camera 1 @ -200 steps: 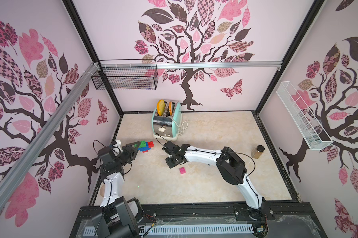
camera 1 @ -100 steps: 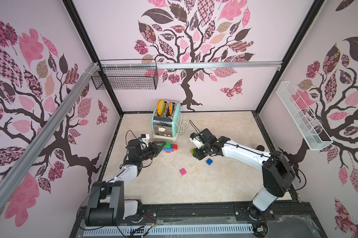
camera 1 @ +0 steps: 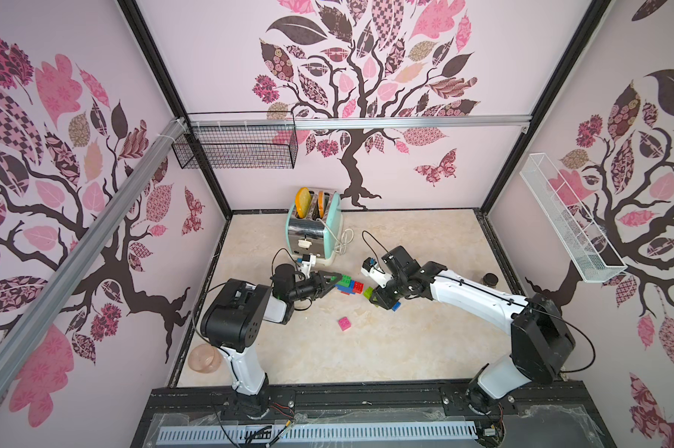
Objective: Assemble a heart with lego
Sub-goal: Assemble the lego brick with the lego brick.
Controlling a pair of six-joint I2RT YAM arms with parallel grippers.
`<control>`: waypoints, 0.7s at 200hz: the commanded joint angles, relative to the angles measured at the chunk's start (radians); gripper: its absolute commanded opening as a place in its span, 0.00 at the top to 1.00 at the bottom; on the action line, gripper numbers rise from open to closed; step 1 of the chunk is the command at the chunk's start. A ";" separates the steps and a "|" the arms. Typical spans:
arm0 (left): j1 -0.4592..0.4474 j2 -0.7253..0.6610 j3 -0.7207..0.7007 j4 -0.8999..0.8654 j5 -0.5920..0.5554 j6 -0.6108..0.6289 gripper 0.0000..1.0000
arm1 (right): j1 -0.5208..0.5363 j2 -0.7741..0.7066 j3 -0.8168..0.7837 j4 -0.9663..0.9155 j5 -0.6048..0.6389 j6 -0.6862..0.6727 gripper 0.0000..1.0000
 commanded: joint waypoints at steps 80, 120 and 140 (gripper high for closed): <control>-0.080 0.175 0.081 0.200 0.166 0.003 0.73 | 0.022 0.000 0.082 -0.151 0.077 -0.184 0.70; -0.090 0.206 0.086 0.207 0.194 0.017 0.73 | 0.022 0.006 0.082 -0.135 0.059 -0.235 0.71; -0.091 0.223 0.088 0.207 0.202 0.021 0.73 | 0.023 0.019 0.083 -0.152 0.033 -0.247 0.71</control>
